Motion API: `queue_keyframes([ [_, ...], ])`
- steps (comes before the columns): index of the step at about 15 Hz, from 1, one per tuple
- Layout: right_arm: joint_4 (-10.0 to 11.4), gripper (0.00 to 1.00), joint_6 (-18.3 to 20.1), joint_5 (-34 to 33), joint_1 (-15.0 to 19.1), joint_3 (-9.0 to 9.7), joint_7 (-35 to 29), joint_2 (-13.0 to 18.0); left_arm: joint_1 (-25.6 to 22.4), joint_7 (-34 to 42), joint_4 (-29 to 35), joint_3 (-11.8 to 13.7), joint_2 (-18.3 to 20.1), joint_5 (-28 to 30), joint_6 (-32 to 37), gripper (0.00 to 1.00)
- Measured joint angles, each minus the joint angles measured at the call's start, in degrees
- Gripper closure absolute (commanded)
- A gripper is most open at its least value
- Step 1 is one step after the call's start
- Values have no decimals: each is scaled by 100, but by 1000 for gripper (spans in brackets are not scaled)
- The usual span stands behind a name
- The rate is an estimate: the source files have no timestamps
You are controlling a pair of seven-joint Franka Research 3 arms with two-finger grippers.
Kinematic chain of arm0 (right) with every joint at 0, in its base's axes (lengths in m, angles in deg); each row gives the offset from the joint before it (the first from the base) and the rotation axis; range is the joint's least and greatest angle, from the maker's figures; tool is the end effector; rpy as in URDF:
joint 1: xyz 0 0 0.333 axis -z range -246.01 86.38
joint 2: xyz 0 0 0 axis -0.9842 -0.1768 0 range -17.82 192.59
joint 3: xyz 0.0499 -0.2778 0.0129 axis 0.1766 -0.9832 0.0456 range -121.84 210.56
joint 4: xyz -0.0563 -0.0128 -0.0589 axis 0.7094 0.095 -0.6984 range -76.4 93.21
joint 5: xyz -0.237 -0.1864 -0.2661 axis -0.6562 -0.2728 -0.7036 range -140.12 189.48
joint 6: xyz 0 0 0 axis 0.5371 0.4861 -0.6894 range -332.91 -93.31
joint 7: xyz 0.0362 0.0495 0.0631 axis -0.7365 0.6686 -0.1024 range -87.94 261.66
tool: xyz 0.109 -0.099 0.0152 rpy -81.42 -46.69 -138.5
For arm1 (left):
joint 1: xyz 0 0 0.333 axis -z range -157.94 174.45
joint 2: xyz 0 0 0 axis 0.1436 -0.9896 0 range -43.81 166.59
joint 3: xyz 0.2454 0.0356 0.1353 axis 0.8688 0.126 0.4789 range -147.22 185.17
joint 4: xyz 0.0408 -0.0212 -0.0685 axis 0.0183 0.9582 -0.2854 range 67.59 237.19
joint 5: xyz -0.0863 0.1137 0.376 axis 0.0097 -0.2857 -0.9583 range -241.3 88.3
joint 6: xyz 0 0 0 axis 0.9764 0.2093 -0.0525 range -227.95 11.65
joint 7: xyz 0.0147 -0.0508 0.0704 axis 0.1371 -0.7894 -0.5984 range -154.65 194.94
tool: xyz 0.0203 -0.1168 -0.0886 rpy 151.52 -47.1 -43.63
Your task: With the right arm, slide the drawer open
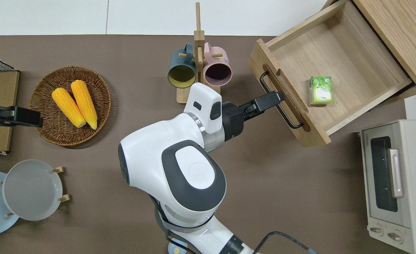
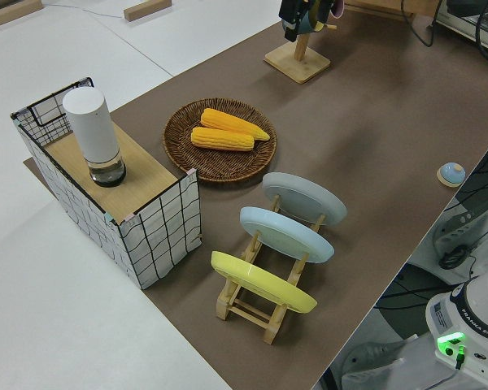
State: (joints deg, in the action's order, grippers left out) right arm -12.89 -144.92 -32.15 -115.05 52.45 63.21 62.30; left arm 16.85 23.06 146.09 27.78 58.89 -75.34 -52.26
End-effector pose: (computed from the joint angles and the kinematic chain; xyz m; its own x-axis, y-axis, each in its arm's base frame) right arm 0.5688 0.3220 0.4995 0.9407 0.3181 0.1180 0.0876 -0.5637 0.8213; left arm 0.5762 -0.0024 0.5644 0.9985 -0.0478 0.0258 -0.0481 -0.9988 0.0123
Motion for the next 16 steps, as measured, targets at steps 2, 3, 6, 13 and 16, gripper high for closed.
queue_keyframes([
  [2, -54, 23, -71, 668, 227, -3, 12, 238, 0, 0, 0, 0, 0, 0, 0, 2],
  [3, -73, 23, -107, 970, 331, -11, 13, 332, 0, 0, 0, 0, 0, 0, 0, 2],
  [6, -100, 23, -227, 2158, 854, -44, 22, 691, 0, 0, 0, 0, 0, 0, 0, 2],
  [13, -100, 23, -334, 4216, 2068, -79, 108, 1200, 0, 0, 0, 0, 0, 0, 0, 2],
  [16, -72, 21, -341, 4660, 2451, -87, 428, 1317, 0, 0, 0, 0, 0, 0, 0, 2],
])
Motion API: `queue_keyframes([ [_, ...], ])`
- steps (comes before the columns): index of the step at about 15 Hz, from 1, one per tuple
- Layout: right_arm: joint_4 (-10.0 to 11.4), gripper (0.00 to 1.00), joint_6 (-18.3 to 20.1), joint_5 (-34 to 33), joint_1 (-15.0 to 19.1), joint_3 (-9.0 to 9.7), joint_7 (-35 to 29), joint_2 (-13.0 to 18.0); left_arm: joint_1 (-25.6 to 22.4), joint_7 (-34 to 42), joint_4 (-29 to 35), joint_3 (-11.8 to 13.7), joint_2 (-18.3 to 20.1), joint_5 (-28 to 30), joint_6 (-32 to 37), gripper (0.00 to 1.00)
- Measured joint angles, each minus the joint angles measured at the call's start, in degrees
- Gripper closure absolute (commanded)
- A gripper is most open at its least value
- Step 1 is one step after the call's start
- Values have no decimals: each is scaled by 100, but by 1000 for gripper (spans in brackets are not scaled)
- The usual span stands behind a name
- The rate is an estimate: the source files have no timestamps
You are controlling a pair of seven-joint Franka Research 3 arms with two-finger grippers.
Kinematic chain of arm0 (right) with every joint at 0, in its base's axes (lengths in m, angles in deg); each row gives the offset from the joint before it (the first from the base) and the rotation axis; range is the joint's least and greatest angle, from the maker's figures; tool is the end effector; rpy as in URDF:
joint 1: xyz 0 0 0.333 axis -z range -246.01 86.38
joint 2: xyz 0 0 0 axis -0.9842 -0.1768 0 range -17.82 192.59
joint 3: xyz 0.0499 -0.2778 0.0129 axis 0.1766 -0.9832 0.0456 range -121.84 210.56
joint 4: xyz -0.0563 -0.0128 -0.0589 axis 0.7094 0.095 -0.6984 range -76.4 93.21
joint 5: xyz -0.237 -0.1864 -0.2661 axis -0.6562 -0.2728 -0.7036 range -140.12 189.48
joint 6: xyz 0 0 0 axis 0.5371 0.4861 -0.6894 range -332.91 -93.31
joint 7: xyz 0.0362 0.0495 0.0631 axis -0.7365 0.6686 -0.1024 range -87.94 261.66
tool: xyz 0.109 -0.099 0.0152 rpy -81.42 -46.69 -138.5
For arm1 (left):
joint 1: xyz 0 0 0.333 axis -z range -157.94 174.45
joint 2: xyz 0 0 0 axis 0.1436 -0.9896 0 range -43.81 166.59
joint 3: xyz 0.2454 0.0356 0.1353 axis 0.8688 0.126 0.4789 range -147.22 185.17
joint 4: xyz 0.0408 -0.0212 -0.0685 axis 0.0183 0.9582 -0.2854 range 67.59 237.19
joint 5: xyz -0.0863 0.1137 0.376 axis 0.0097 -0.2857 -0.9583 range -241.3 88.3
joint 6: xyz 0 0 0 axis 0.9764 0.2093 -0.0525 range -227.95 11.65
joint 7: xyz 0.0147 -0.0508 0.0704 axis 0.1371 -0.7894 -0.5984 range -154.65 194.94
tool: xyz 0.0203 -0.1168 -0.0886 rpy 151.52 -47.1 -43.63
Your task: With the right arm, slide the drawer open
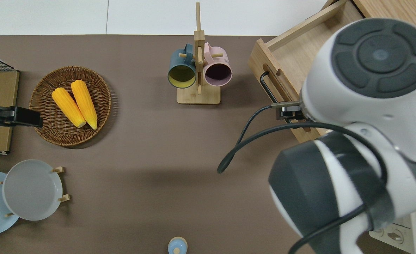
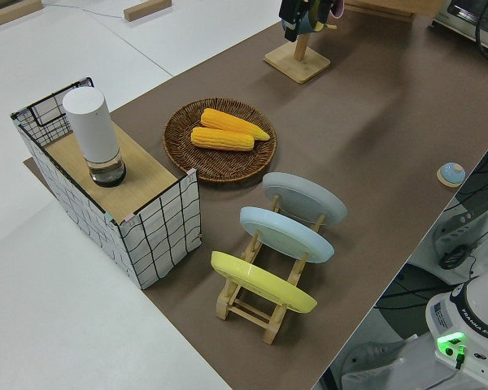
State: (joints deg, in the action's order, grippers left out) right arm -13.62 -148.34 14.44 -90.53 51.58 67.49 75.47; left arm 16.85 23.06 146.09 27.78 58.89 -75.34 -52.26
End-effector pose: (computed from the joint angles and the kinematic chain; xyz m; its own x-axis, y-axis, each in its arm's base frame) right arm 0.5821 0.1497 0.5858 0.9980 -0.0536 0.0341 -0.0581 -0.9874 0.1472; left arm 0.5762 -0.0024 0.5644 0.9985 -0.0478 0.0258 -0.0481 -0.9988 0.0123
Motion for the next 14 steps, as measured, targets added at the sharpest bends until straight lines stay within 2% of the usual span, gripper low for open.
queue_keyframes([
  [3, 153, 19, -36, 349, 523, -18, 630, 112, 0, 0, 0, 0, 0, 0, 0, 5],
  [5, 354, 19, -170, 479, 725, -125, 850, 190, 0, 0, 0, 0, 0, 0, 0, 2],
  [8, 669, 17, -342, 586, 763, -361, 1013, 251, 0, 0, 0, 0, 0, 0, 0, 5],
  [10, 837, 17, -542, 688, 764, -437, 1046, 253, 0, 0, 0, 0, 0, 0, 0, 2],
  [14, 930, 17, -950, 981, 765, -651, 1113, 254, 0, 0, 0, 0, 0, 0, 0, 2],
])
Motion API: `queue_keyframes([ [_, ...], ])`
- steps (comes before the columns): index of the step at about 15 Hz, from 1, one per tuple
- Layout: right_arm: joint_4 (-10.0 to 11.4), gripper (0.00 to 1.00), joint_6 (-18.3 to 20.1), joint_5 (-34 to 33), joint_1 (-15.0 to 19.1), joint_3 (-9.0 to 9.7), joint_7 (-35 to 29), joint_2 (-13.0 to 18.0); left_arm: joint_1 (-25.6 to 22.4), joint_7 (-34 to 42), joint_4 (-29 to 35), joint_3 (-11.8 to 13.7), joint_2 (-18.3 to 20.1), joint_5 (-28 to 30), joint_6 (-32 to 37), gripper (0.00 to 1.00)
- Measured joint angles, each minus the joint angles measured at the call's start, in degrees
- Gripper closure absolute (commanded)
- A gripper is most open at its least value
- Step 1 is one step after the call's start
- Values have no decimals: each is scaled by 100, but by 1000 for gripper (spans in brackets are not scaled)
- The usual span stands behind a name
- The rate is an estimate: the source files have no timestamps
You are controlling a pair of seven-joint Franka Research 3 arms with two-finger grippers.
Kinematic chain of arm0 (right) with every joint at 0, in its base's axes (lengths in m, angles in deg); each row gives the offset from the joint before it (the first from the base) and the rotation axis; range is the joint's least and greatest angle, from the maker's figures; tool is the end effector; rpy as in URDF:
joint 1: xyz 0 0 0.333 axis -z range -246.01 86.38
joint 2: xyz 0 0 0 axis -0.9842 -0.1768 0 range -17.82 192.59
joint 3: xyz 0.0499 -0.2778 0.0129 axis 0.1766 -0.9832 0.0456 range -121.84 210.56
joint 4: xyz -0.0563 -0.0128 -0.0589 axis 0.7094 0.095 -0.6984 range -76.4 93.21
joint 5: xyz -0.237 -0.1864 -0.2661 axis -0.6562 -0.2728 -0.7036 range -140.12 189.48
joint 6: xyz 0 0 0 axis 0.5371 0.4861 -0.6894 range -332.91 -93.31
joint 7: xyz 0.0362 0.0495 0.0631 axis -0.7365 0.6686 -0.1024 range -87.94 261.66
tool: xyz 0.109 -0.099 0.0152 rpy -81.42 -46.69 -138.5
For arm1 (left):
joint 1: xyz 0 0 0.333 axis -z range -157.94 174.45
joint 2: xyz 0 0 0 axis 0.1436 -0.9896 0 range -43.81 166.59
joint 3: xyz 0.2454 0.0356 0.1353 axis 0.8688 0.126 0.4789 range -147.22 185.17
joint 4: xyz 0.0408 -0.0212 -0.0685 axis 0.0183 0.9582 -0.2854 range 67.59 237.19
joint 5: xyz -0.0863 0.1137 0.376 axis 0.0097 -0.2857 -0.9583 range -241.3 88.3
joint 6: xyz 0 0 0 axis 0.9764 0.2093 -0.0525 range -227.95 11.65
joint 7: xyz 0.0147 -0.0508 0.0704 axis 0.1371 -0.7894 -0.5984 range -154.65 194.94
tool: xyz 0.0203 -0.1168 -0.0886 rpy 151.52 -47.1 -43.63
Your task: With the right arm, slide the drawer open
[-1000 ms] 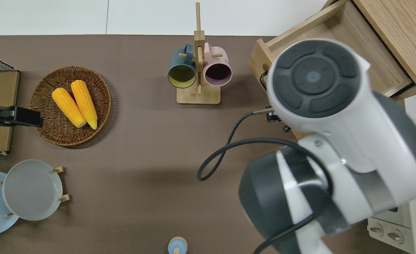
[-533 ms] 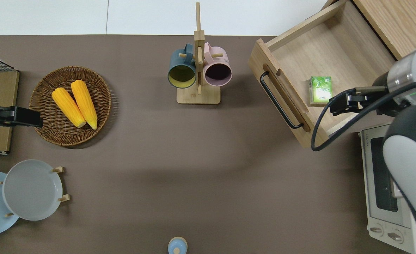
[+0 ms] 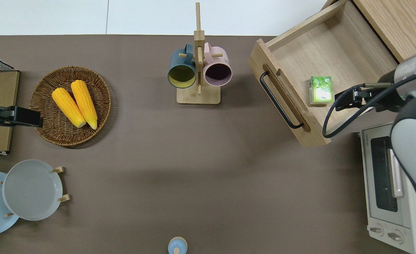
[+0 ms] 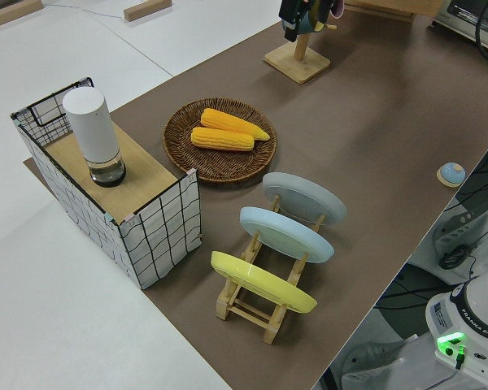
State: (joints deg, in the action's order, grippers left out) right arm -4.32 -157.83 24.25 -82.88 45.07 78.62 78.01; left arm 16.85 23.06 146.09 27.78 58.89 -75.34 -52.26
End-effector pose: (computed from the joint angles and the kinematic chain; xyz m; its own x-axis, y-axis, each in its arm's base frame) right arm 0.6090 0.0385 0.5479 0.9966 -0.0781 0.0280 -0.0782 -0.9969 0.0015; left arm 0.5762 -0.0024 0.5644 0.9985 -0.0478 0.0258 -0.0481 -0.9988 0.0123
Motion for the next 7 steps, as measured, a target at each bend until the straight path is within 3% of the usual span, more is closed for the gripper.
queue_keyframes([
  [7, 45, 17, -74, 12, 4, -83, 93, 0, 0, 0, 0, 0, 0, 0, 0, 2],
])
